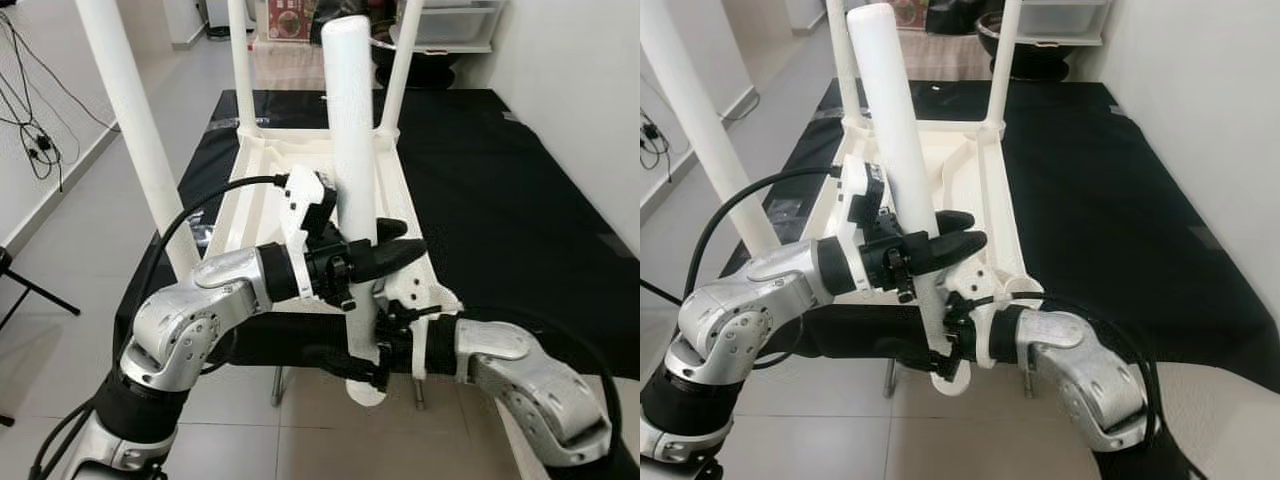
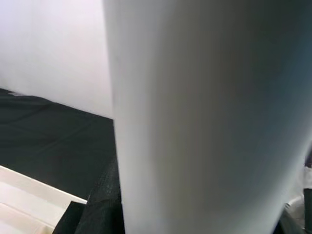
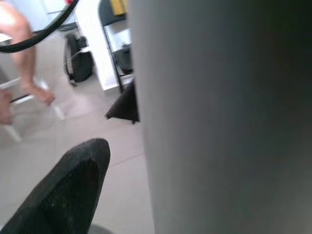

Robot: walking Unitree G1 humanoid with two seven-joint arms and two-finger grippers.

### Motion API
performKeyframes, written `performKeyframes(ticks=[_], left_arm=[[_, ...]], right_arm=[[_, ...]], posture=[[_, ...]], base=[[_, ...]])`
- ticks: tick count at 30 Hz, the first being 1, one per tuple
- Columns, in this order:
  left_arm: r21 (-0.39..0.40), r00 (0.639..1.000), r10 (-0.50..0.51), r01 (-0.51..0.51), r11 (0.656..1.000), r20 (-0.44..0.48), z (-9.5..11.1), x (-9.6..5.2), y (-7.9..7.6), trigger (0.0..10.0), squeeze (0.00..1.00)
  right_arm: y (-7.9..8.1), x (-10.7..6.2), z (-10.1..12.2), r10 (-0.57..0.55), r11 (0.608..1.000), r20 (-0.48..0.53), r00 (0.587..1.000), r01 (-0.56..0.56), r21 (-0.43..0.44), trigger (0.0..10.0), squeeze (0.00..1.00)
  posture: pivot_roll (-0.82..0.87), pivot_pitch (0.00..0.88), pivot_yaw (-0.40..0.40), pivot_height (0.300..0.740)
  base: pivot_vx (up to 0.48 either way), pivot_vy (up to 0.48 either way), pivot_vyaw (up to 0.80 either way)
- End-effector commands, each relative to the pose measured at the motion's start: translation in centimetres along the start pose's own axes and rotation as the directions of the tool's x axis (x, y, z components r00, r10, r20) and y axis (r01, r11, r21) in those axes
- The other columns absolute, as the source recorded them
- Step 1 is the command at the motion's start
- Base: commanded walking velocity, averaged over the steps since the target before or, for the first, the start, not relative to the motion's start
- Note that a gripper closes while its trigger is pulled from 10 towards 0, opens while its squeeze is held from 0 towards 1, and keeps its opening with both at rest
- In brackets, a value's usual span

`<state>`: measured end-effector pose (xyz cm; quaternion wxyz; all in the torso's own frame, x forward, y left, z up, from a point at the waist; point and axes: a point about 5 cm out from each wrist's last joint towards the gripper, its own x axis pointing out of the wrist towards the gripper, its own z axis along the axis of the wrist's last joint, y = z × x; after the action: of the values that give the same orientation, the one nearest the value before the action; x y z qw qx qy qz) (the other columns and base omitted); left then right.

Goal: Building children table

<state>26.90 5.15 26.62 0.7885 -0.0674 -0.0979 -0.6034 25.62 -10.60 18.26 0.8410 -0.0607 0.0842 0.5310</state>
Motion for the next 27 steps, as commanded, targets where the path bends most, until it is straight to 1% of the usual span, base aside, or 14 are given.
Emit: performKeyframes(ticks=[1, 3, 4, 6, 8, 9, 10, 11, 22, 25, 27], left_arm=[[0.026, 0.997, -0.075, 0.074, 0.997, 0.023, 0.5, 0.7, -0.8, 0.0, 0.00], [0.026, 0.997, -0.075, 0.074, 0.997, 0.023, 0.5, 0.7, -0.8, 0.0, 0.00], [0.029, 0.997, -0.078, 0.078, 0.997, 0.024, 0.4, 0.7, -0.9, 0.0, 0.00], [0.029, 0.997, -0.078, 0.078, 0.997, 0.024, 0.4, 0.7, -0.9, 0.0, 0.00], [0.030, 0.996, -0.081, 0.081, 0.996, 0.025, 0.4, 0.8, -0.9, 0.0, 0.00], [0.030, 0.996, -0.083, 0.082, 0.996, 0.026, 0.3, 0.9, -0.9, 0.0, 0.00], [0.030, 0.996, -0.084, 0.083, 0.996, 0.027, 0.3, 0.9, -0.9, 0.0, 0.00], [0.032, 0.996, -0.085, 0.084, 0.996, 0.028, 0.3, 1.0, -0.9, 0.0, 0.00], [0.044, 0.995, -0.085, 0.083, 0.996, 0.046, 0.8, 1.3, -0.6, 0.0, 0.00], [0.055, 0.994, -0.087, 0.084, 0.995, 0.063, 1.2, 1.6, -0.5, 0.0, 0.00], [0.060, 0.993, -0.078, 0.073, 0.996, 0.085, 1.6, 1.8, -0.2, 0.0, 0.00]], right_arm=[[0.1, 1.4, -0.7, -0.029, 0.999, -0.044, 0.999, 0.031, 0.043, 10.0, 0.00], [0.1, 1.4, -0.7, -0.029, 0.999, -0.044, 0.999, 0.031, 0.043, 10.0, 0.00], [-0.4, 2.0, -0.7, -0.092, 0.993, -0.046, 0.995, 0.095, 0.065, 10.0, 0.00], [-0.4, 2.0, -0.7, -0.092, 0.993, -0.046, 0.995, 0.095, 0.065, 10.0, 0.00], [-0.7, 2.4, -0.7, -0.135, 0.987, -0.047, 0.990, 0.138, 0.081, 10.0, 0.00], [-0.7, 2.6, -0.7, -0.142, 0.986, -0.051, 0.989, 0.146, 0.084, 8.5, 0.00], [-0.6, 2.7, -0.7, -0.145, 0.985, -0.055, 0.988, 0.150, 0.085, 8.5, 0.00], [-0.5, 2.8, -0.8, -0.142, 0.985, -0.056, 0.988, 0.147, 0.089, 0.0, 0.00], [-0.4, 2.9, -0.9, -0.147, 0.985, -0.079, 0.986, 0.154, 0.083, 0.0, 0.00], [-0.6, 3.0, -1.1, -0.164, 0.982, -0.094, 0.982, 0.172, 0.080, 0.0, 0.00], [-0.9, 3.1, -0.8, -0.185, 0.978, -0.076, 0.980, 0.191, 0.084, 0.0, 0.00]], posture=[[-0.01, 0.066, -0.009, 0.740], [-0.01, 0.066, -0.009, 0.740], [-0.01, 0.070, -0.006, 0.740], [-0.01, 0.070, -0.006, 0.740], [-0.02, 0.070, -0.005, 0.740], [-0.02, 0.070, -0.005, 0.740], [-0.02, 0.070, -0.005, 0.740], [-0.01, 0.070, -0.006, 0.740], [-0.01, 0.067, -0.007, 0.740], [-0.01, 0.062, -0.008, 0.740], [-0.01, 0.060, -0.009, 0.740]], base=[[0.000, 0.000, 0.00], [0.000, 0.000, 0.00], [0.000, 0.000, 0.00], [0.000, 0.000, 0.00], [0.000, 0.000, 0.00], [0.000, 0.000, 0.00], [0.000, 0.000, 0.00], [0.000, 0.000, 0.00], [0.000, 0.000, 0.00], [0.000, 0.000, 0.00], [0.000, 0.000, 0.00]])
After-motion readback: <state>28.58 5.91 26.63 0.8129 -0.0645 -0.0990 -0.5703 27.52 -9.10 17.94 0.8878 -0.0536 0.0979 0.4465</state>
